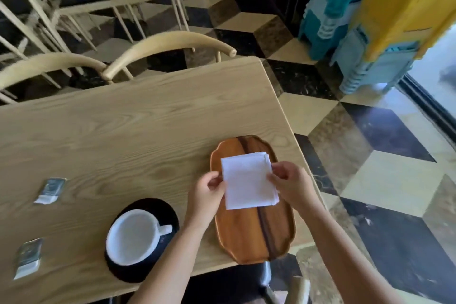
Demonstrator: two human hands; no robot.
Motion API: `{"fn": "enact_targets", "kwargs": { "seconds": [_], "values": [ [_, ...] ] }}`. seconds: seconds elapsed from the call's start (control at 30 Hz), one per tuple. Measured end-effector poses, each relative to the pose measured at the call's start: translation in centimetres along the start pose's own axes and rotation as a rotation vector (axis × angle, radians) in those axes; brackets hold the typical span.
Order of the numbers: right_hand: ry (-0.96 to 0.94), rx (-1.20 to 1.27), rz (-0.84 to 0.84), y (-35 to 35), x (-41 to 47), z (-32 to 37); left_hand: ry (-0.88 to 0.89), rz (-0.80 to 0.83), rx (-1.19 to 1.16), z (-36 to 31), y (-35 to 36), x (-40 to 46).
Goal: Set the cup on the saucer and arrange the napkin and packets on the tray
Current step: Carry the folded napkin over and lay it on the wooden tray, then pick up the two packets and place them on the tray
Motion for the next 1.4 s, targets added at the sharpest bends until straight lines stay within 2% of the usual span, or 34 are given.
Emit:
{"fn": "enact_targets", "kwargs": {
  "seconds": [0.17,0.3,0.37,0.4,0.47,0.5,0.57,0.67,1.03,1.13,1.27,1.4],
  "values": [
    [-0.031,-0.172,-0.013,0.5,2.3,-1.5,0.101,-0.146,0.087,0.3,1.2,1.6],
    [-0.108,-0.284,-0.048,0.9,1.8,-1.1,0.208,-0.273,0.257,-0.3,0.8,1.2],
    [-0.289,-0.422,-0.125,0.4,0.9,0.1,0.421,-0.399,0.451,-2.1,0.3,-0.1],
    [-0.417,-0.524,-0.137,0.7,0.2,0.9,0.537,-0.411,0.585,-3.0,0.9,-0.9],
    [-0.63,-0.699,-0.068,2.4,-1.4,1.7,0.671,-0.284,0.809,-3.4,3.3,-1.7],
    [-0.67,-0.772,0.0,3.5,-1.9,1.3,0.668,-0.21,0.883,-3.0,4.4,-1.6],
    [-0.635,-0.857,0.109,4.8,-1.6,-0.1,0.587,-0.098,0.961,-1.7,5.7,-0.8],
    [-0.525,-0.875,0.209,5.2,-0.3,-1.7,0.507,-0.049,0.988,-0.8,6.4,0.1],
    [-0.461,-0.899,0.247,5.4,0.4,-1.1,0.478,-0.004,0.992,-1.0,6.5,0.6],
    [-0.511,-0.873,0.184,5.4,-0.3,2.2,0.512,-0.079,0.946,-3.4,4.0,-0.2],
    [-0.685,-0.858,0.114,7.4,-3.2,9.5,0.649,-0.323,0.863,-7.8,-2.8,-3.2],
    [-0.843,-0.855,0.17,12.0,-8.1,16.5,0.582,-0.408,0.893,-8.2,-10.8,-6.5]
  ]
}}
Point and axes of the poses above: each hand's wrist, its own x-axis towards the middle knuckle, its own y-axis out of the palm, z = x × y, the point moved 10 cm from there along x, towards the middle knuckle, and after that the axes turned 13 degrees about x, right-handed, at the moved point
